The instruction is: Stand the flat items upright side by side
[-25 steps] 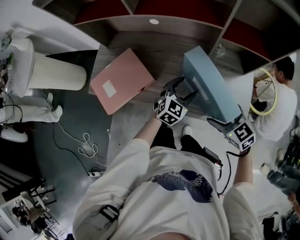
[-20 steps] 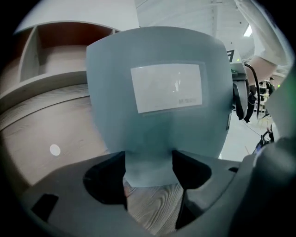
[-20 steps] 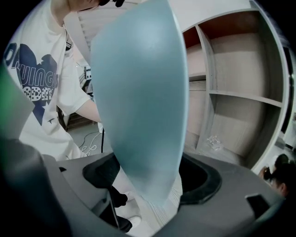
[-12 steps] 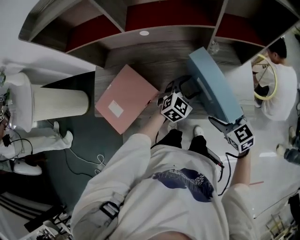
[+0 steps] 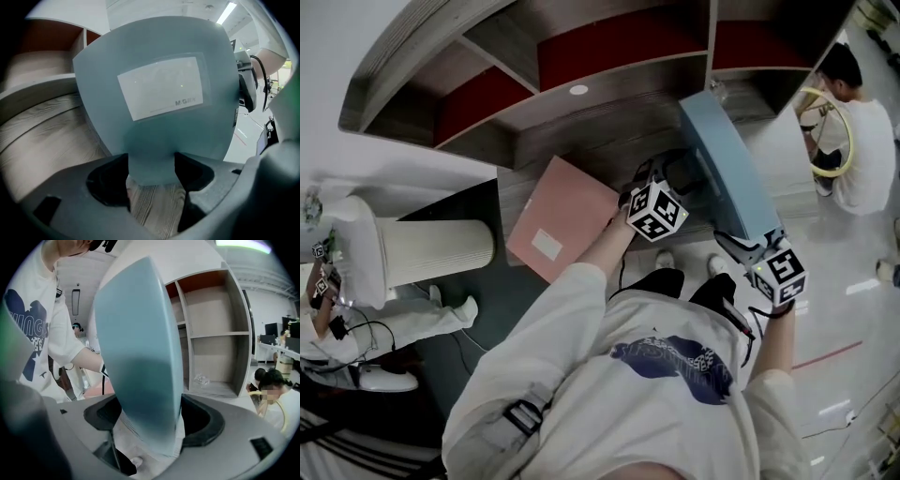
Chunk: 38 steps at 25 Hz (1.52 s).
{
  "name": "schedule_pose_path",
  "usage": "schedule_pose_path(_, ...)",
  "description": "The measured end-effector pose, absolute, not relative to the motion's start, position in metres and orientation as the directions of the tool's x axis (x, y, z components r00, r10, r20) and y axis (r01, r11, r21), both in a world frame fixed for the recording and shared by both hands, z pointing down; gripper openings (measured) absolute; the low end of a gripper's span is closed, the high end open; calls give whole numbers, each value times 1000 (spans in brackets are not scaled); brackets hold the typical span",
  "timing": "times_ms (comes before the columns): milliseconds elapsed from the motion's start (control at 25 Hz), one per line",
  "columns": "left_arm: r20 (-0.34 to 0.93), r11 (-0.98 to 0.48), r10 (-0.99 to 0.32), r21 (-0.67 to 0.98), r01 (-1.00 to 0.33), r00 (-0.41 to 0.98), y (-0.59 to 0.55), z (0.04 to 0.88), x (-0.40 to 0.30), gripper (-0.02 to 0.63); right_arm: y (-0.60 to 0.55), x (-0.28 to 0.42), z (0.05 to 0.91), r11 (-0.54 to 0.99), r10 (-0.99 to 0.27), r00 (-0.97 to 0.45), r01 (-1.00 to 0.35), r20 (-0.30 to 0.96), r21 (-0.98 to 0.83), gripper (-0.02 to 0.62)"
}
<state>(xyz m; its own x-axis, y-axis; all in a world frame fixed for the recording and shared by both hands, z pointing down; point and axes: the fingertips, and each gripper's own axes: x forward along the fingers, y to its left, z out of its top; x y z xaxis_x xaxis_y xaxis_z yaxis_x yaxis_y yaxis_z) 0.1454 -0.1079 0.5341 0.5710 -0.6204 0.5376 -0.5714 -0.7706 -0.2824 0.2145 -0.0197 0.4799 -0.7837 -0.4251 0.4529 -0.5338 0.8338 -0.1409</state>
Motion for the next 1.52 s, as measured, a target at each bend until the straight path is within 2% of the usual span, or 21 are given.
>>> schedule_pose_path(320,534,-753,-636,-276,-597,556,-103,530,140,313,-17,221,478,858,-386,-802,-494,456,-142,390)
schedule_pose_path(560,529,-747,-635,-232,-623,564,-60,520,146,313,-10,238,478,932,-244,-808,-349,537,-102,390)
schedule_pose_path(800,546,-748,-612,-165,-643,572,2,534,198,313,-18,261,483,984,-103,-762,-171,639,-46,390)
schedule_pose_path(1120,535,-658,-676,-127,-743,507,4,543,224,313,-21,246,482,996,34,-770,-24,637,-82,388)
schedule_pose_path(1200,535,-637,-689,-126,-760,489,-2,547,219,313,-21,243,487,996,50,-772,-10,634,-90,367)
schedule_pose_path(1240,538,-635,-690,-127,-762,485,-4,549,217,313,-21,242,489,996,58,-770,-3,636,-94,315)
schedule_pose_path(1280,542,-637,-687,-128,-761,484,-5,549,215,313,-21,240,491,995,67,-767,4,638,-98,288)
schedule_pose_path(1520,555,-642,-664,-79,-763,501,-12,543,206,313,-23,231,482,995,80,-761,18,644,-102,264)
